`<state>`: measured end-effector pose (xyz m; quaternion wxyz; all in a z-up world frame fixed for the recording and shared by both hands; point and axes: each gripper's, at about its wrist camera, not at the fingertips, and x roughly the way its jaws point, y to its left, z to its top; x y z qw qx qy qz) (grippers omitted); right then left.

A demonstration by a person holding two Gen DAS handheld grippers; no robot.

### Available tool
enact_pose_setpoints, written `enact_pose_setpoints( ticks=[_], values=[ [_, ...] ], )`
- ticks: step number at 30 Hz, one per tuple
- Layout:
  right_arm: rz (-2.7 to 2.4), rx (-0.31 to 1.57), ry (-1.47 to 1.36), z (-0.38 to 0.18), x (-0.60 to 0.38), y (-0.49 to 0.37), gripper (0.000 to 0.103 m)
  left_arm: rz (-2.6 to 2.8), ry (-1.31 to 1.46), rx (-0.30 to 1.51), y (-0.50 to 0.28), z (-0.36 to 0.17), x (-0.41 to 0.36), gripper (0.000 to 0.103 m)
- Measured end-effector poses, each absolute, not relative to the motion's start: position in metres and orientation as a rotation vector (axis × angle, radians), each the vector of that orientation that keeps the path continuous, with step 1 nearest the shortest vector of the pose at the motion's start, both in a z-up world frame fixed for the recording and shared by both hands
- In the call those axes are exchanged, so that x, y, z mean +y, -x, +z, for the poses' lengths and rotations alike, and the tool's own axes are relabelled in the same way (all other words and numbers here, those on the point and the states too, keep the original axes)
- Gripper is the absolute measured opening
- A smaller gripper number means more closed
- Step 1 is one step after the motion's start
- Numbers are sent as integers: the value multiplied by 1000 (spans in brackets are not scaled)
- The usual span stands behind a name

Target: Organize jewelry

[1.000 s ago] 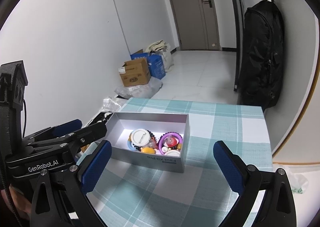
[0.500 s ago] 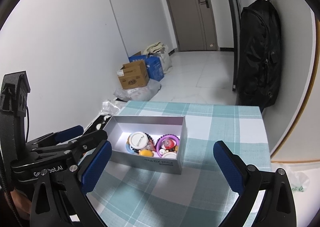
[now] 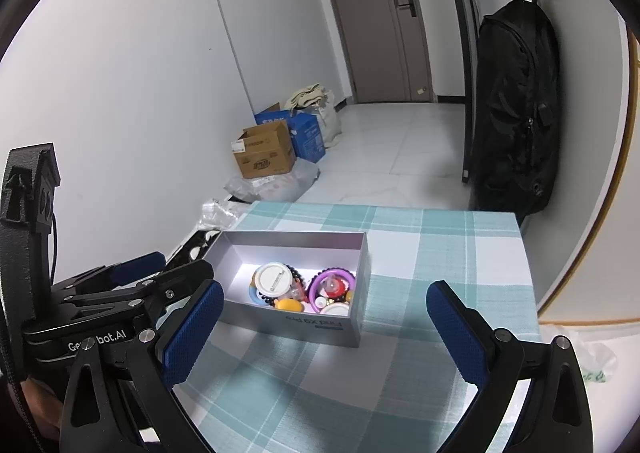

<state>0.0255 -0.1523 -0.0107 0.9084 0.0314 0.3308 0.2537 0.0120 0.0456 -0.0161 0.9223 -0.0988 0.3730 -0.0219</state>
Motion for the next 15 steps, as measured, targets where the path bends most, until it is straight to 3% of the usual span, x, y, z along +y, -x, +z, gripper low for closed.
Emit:
enact_pose_setpoints(
  ticks=[15],
  values=[
    [519,676,-65,-9,-154,-27,102,-60,186,757,-13,-16,41,80]
  ],
)
